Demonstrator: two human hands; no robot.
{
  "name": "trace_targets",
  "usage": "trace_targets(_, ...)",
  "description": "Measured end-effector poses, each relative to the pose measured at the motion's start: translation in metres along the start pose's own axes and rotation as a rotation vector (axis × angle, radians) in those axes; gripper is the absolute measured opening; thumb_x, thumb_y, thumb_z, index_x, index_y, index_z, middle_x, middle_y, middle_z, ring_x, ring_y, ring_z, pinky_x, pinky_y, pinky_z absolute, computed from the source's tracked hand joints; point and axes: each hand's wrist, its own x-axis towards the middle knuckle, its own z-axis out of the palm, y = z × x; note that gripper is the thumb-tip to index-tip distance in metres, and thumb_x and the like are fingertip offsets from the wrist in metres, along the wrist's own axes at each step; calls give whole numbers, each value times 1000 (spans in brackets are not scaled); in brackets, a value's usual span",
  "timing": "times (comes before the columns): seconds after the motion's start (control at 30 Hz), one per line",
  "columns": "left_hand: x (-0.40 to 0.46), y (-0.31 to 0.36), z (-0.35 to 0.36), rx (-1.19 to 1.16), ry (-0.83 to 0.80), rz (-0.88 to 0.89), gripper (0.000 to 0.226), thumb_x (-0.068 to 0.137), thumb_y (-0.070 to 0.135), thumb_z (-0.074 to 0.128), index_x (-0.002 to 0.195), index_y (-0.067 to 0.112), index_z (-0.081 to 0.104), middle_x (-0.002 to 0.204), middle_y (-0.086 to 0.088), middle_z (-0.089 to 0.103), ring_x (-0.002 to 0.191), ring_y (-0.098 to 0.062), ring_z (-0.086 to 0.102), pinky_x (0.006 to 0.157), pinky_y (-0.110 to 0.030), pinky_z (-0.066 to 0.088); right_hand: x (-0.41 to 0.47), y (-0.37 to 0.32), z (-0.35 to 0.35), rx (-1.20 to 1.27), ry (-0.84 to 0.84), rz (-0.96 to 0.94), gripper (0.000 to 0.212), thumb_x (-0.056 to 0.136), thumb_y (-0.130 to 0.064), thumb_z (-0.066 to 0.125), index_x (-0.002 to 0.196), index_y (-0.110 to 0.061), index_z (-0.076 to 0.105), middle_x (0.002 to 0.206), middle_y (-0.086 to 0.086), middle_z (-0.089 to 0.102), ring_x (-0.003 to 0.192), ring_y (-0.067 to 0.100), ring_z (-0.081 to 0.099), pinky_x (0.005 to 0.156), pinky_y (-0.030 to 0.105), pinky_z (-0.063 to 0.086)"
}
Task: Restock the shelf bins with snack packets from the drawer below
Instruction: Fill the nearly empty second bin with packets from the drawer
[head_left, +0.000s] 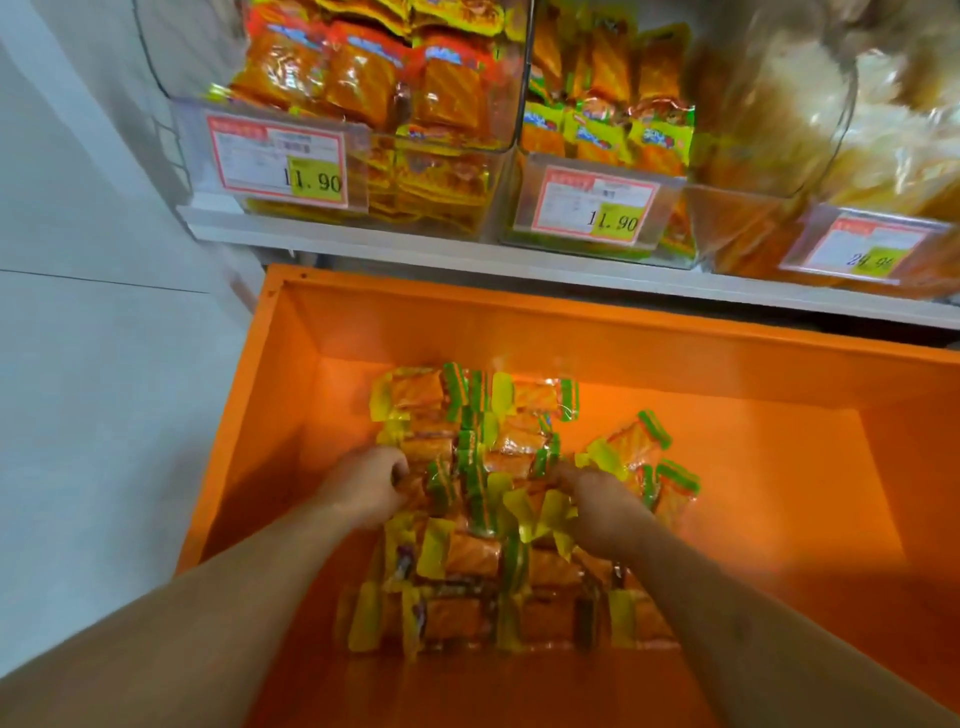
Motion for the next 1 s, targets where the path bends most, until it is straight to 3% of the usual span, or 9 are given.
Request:
trace_targets(0.1,-4,1,-2,-39,18,-10,16,90,25,75,106,23,73,107,2,72,101,-20,68,83,-31,53,-1,2,-3,3,-9,11,28,90,-30,72,116,-34,61,112,1,67,101,22,64,75,28,43)
trace_targets(0.2,-8,3,-11,-101,79,-30,7,91,27,74,97,23,72,104,0,73,95,-21,66,74,-30,50,-7,2,-16,-40,24,3,13,89,-27,71,92,-36,62,98,-5,64,94,19,63,74,28,47)
trace_targets(0.37,-28,18,-39,-281,160,-22,39,93,32,75,130,21,68,132,-3,67,118,-22,64,88,-25,46,-24,-7,-44,-27,165,20,34,81,-8,57,64,-37,62,90,-8,76,89,19,72,76,32,59)
trace_targets(0.6,-84,64,-87,-308,224,125,40,93,34,76,131,27,67,130,6,64,120,-15,61,89,-24,43,-67,-23,-91,11,428,-31,11,87,-23,66,83,-33,66,85,-2,75,84,28,71,65,33,52)
trace_targets(0.73,-120,85,-115,-282,268,224,22,90,37,77,112,34,72,111,16,65,111,-10,64,86,-25,47,-97,-35,-125,0,550,-147,5,90,-28,71,88,-28,66,82,-1,74,82,28,70,62,37,53)
trace_targets(0.87,-157,102,-145,-314,290,291,13,90,40,77,95,31,70,109,9,71,102,-14,68,90,-34,55,-140,-59,-166,78,676,-241,11,86,-23,71,79,-30,67,75,-9,72,79,18,69,68,36,56)
trace_targets(0.93,-176,108,-160,-318,321,315,21,89,41,77,93,22,70,105,2,73,103,-19,68,93,-42,54,-163,-70,-188,225,685,-288,24,89,-16,72,74,-34,65,71,-18,68,73,6,68,69,31,55)
trace_targets(1.0,-193,112,-173,-374,344,343,21,87,41,77,93,21,71,102,4,76,102,-17,70,94,-44,55,-188,-81,-205,397,657,-354,28,92,-10,73,76,-34,69,65,-20,63,67,4,67,66,32,58)
